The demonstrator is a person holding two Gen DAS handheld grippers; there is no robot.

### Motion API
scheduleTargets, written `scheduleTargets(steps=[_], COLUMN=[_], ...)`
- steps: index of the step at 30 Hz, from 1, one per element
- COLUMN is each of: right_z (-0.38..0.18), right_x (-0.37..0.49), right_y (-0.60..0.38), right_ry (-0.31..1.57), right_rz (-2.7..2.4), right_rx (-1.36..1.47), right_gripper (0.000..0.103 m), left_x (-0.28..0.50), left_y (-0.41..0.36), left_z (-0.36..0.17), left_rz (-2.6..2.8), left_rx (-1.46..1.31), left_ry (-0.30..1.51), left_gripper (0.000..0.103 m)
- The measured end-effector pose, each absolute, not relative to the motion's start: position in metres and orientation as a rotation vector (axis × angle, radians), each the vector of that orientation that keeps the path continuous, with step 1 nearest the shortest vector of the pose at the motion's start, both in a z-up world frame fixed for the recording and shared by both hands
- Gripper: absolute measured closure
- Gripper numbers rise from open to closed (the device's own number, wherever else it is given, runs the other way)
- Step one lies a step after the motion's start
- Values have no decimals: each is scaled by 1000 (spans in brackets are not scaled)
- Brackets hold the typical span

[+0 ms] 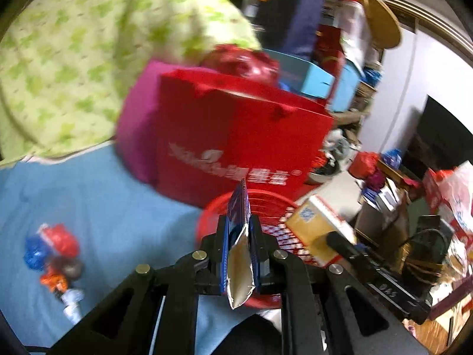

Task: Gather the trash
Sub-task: 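Carry both boxes to the red mesh basket and open both grippers, then return to the pile and grasp the light-blue tied bag with the right gripper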

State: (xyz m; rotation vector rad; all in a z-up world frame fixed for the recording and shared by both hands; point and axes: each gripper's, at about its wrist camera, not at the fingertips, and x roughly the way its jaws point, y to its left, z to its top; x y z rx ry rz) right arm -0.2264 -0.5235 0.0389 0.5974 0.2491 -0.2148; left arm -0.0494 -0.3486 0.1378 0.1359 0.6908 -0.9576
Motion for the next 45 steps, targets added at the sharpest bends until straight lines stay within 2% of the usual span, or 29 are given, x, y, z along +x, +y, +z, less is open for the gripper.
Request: scheduleTargets(steps=[4, 7, 9, 12, 17, 25, 45], right_z=[24, 12, 6, 5, 14, 35, 65], right_x=[-231, -230, -229, -230, -232, -221, -162], right_y=[-540, -548, -553, -553, -545, -519, -430], right_ry=[271, 289, 288, 286, 261, 248, 306], right_rz=[-236, -245, -235, -243, -238, -194, -27], right_rx=[642, 678, 710, 716, 688, 626, 483], right_gripper=[48, 46, 36, 35, 35, 35, 35], left_x=[-58, -61, -64, -67, -77, -81, -53], left_y=[-383, -399, -405, -404, -384, -342, -208], left_z=[118, 100, 89, 80, 87, 104, 119], left_rz=[-984, -976, -952, -926, -834, -706, -437], left_rx=[204, 262, 310, 352, 410, 441, 320], left_ry=[703, 717, 709, 702, 607, 510, 491], left_gripper=[88, 80, 79, 77, 57, 52, 47])
